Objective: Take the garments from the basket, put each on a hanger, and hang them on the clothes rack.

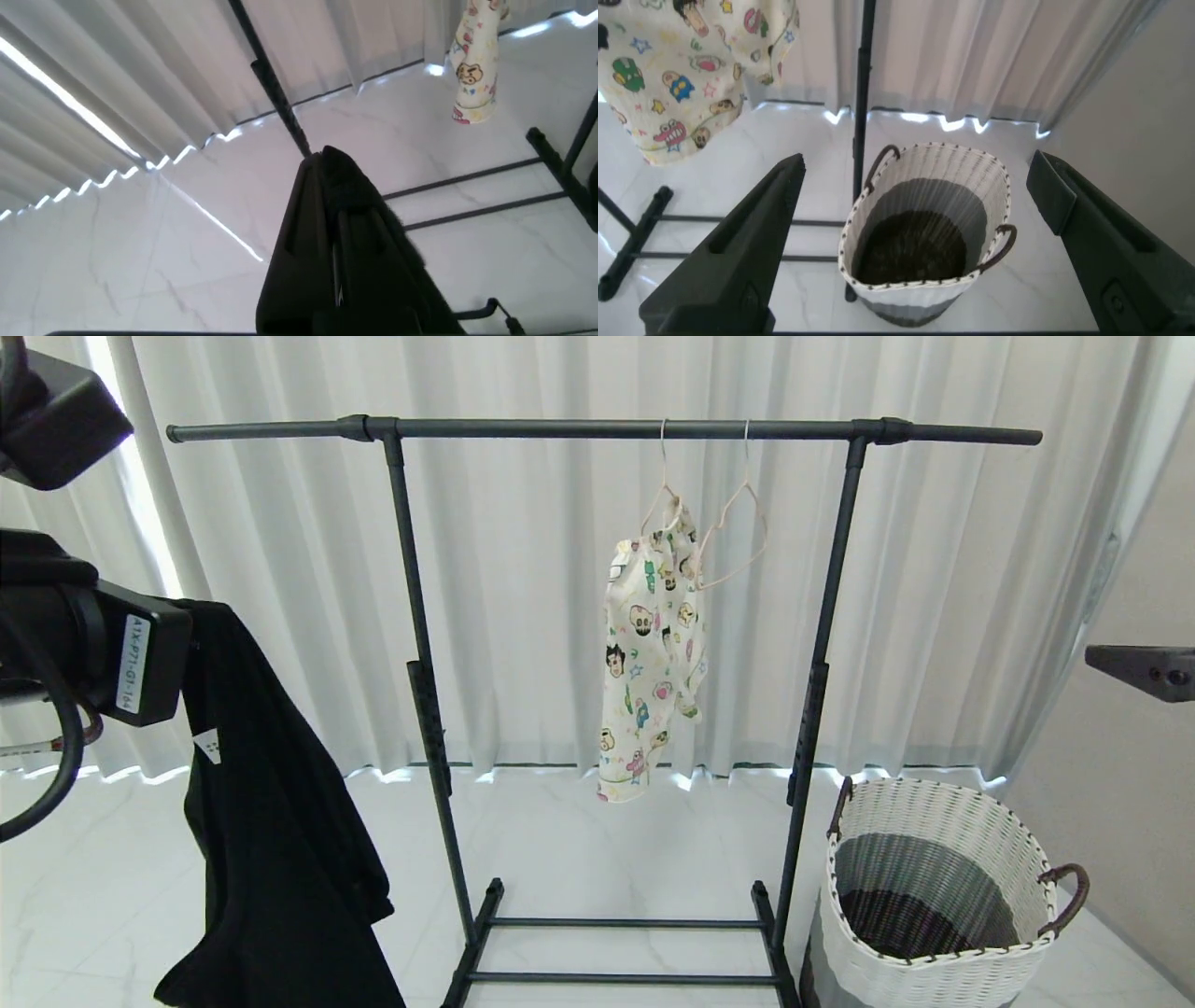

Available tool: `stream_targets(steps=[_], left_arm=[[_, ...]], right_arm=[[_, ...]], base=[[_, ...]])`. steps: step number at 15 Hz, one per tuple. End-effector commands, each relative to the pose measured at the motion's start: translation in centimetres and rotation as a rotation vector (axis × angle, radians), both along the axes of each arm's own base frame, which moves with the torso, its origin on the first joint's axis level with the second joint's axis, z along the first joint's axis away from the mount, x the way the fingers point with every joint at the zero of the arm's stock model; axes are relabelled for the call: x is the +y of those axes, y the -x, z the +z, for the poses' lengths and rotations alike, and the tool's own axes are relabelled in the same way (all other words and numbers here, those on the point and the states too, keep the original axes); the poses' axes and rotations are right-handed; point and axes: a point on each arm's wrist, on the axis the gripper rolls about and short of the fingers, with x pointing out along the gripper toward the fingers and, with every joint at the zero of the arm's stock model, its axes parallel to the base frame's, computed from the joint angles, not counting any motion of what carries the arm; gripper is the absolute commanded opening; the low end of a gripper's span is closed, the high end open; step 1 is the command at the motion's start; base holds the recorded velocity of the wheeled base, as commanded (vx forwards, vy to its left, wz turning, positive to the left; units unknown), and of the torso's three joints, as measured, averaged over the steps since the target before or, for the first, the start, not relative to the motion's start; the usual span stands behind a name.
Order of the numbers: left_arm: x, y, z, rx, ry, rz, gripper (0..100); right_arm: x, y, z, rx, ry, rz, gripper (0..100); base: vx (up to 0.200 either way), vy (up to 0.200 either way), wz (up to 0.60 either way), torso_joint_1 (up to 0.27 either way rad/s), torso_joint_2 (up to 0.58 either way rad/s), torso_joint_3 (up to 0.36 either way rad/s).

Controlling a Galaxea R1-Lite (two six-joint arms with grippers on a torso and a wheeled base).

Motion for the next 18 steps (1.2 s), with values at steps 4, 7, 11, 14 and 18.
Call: stream_targets(steps=[4,7,11,14,18], left_arm=[[0.5,0.5,-0.4,0.003,-0.003,0.014,0],[0.8,1.3,-0.5,-0.006,-0.028,0.002,0],[1.0,1.9,-0.9,-0.002,-0.032,0.002,0],[1.0,1.9,-1.0,0.001,-0.034,0.002,0],[1.0,2.0,-0.8,-0.006,-0.032,0.0,0]], right_arm=[[0.3,-0.5,-0.2,0.012,0.0,0.021,100],[0.4,-0.7,0.0,0.0,-0.007,0.03,100],[0.4,-0.8,0.1,-0.01,-0.008,0.031,100],[0.3,-0.7,0.4,-0.02,-0.009,0.031,100],[0.3,-0.6,0.5,-0.026,-0.012,0.031,100]], base=[[0.0,0.0,0.0,0.107,-0.33,-0.228],[0.0,0.0,0.0,0.159,-0.45,-0.289],[0.0,0.0,0.0,0.189,-0.47,-0.284],[0.0,0.0,0.0,0.199,-0.48,-0.281],[0.0,0.0,0.0,0.22,-0.5,-0.282]])
